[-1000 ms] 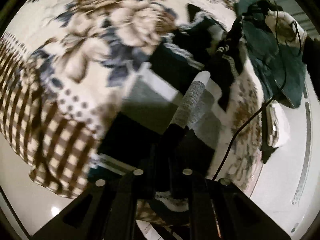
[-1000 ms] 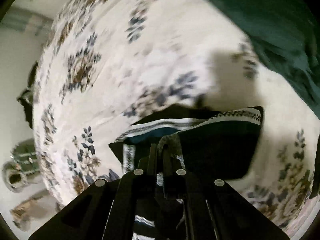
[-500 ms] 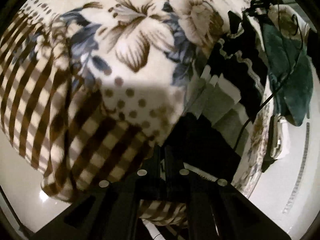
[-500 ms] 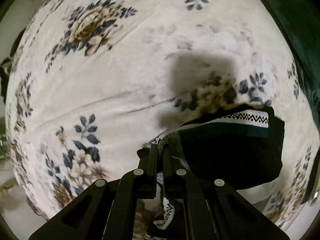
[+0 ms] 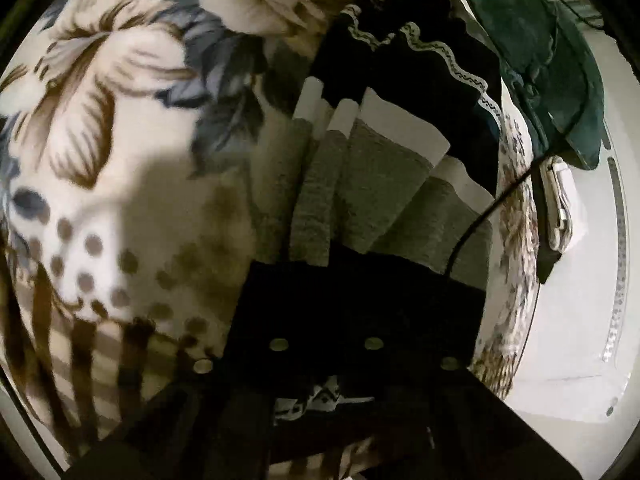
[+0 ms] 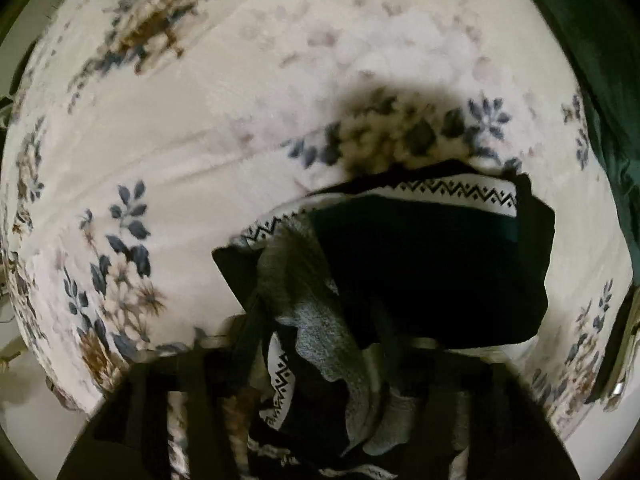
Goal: Fold small clothes
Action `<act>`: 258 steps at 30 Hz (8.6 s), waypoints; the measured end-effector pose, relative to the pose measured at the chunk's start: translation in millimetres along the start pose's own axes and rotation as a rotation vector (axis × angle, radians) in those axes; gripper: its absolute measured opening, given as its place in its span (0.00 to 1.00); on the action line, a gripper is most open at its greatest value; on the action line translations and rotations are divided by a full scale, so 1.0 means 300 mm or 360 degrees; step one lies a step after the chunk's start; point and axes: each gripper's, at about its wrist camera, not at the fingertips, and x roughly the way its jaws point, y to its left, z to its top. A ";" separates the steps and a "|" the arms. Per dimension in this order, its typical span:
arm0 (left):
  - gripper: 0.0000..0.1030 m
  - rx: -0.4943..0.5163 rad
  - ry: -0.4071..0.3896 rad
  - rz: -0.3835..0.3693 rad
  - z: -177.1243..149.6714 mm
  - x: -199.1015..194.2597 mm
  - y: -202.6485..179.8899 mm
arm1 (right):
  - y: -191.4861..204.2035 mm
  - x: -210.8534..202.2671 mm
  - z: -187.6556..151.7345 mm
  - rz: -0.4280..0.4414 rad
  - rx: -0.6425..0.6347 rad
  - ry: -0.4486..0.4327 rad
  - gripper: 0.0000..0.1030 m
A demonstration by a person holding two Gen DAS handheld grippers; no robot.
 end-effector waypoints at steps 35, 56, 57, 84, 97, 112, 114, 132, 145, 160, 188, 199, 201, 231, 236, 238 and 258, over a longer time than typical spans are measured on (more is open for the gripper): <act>0.65 -0.0359 -0.0001 -0.0176 -0.103 -0.130 0.221 | -0.001 -0.097 -0.399 0.0528 -0.0138 0.0043 0.63; 0.12 0.0020 0.0197 0.0046 -0.147 -0.054 0.123 | -0.412 0.370 -1.813 0.0640 0.0545 0.0367 0.05; 0.12 0.0050 0.0195 0.0078 -0.153 -0.054 0.116 | -0.421 0.367 -1.841 0.0637 0.0570 0.0360 0.05; 0.66 -0.0053 -0.0088 -0.0192 0.051 -0.269 0.017 | -0.668 0.156 -1.642 0.0899 0.0540 0.0006 0.49; 0.69 0.0107 -0.0252 -0.0144 1.059 -0.094 -0.213 | -0.793 -0.024 -0.647 0.0913 0.0775 -0.0450 0.50; 0.14 0.0270 -0.0193 -0.0093 1.380 0.148 -0.196 | -0.810 0.178 -0.184 0.0737 0.0848 -0.0486 0.03; 0.14 0.0281 -0.0192 -0.0096 1.390 0.140 -0.206 | -0.798 0.203 -0.167 0.0705 0.0849 -0.0452 0.03; 0.91 0.0173 -0.0197 0.0300 0.895 -0.130 -0.130 | -0.666 -0.050 -0.741 0.0747 0.0320 -0.0321 0.90; 0.91 -0.0006 0.0148 0.0545 0.076 -0.146 0.135 | -0.686 0.170 -1.524 0.0760 0.0408 0.0057 0.95; 1.00 -0.0179 0.0220 0.0464 0.116 -0.058 0.209 | -0.663 0.206 -1.653 0.0751 0.0383 0.0130 0.95; 0.13 0.0209 0.0257 0.0309 -0.055 -0.047 -0.003 | -0.546 0.472 -1.763 0.1161 0.0595 0.0276 0.15; 0.09 -0.0091 0.0130 -0.0031 0.046 -0.290 -0.055 | -0.502 0.167 -1.677 0.1282 0.0508 0.0049 0.10; 0.09 -0.0133 0.0081 -0.0103 0.111 -0.326 -0.067 | -0.506 0.093 -1.623 0.1313 0.0504 -0.0023 0.10; 0.57 -0.0335 -0.0165 -0.0686 1.351 -0.122 -0.178 | -0.820 -0.117 -0.320 0.1440 0.0889 -0.0636 0.66; 0.57 -0.0165 -0.0249 -0.0524 1.329 -0.169 -0.186 | -0.777 -0.068 -0.372 0.1120 0.0704 -0.0561 0.66; 0.57 -0.0019 -0.0225 -0.0348 1.328 -0.150 -0.225 | -0.744 -0.043 -0.365 0.0979 0.0602 -0.0527 0.66; 0.17 0.0190 -0.0075 0.0037 1.516 0.135 -0.302 | -0.787 0.076 -0.132 0.0692 0.0728 -0.0503 0.03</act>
